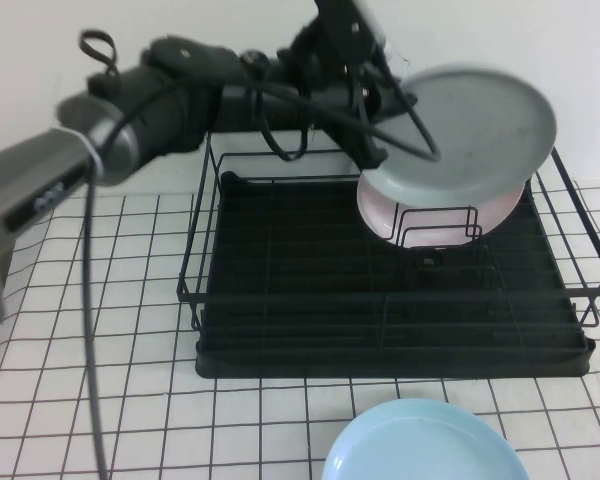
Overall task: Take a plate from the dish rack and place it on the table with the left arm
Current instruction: Grasp the plate from the shelf, then place the plate from the table
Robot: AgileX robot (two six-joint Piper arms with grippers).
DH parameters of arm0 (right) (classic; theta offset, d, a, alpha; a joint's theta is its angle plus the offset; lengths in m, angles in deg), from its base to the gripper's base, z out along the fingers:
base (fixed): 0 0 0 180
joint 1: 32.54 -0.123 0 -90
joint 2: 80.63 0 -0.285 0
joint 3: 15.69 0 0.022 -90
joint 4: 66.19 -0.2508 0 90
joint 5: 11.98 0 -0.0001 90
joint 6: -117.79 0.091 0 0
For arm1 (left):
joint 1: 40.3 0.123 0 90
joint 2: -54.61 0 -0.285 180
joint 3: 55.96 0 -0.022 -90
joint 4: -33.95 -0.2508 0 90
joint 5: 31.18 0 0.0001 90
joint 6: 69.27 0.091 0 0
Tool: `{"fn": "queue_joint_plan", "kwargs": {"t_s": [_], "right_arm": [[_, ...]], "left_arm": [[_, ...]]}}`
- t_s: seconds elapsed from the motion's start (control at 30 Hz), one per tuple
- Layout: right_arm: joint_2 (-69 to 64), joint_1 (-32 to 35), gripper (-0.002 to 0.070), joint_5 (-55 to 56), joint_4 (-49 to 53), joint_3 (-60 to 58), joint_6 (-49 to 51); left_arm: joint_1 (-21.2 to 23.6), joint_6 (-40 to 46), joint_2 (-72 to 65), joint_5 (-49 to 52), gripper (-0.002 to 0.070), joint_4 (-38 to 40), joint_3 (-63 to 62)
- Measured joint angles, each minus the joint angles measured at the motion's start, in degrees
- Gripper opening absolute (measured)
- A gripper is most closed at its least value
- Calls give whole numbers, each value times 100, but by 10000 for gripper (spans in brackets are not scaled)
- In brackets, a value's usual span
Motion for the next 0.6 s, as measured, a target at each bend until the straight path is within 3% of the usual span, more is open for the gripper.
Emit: {"fn": "queue_joint_plan", "kwargs": {"t_s": [0.2, 0.43, 0.6], "right_arm": [[0, 0, -1, 0, 0, 0, 0], [0, 0, -1, 0, 0, 0, 0], [0, 0, -1, 0, 0, 0, 0]], "left_arm": [[0, -1001, 773, 311, 80, -718, 0], [0, -4672, 1673, 1758, 80, -2468, -9], [0, -6101, 1758, 3321, 80, -3203, -9]]}}
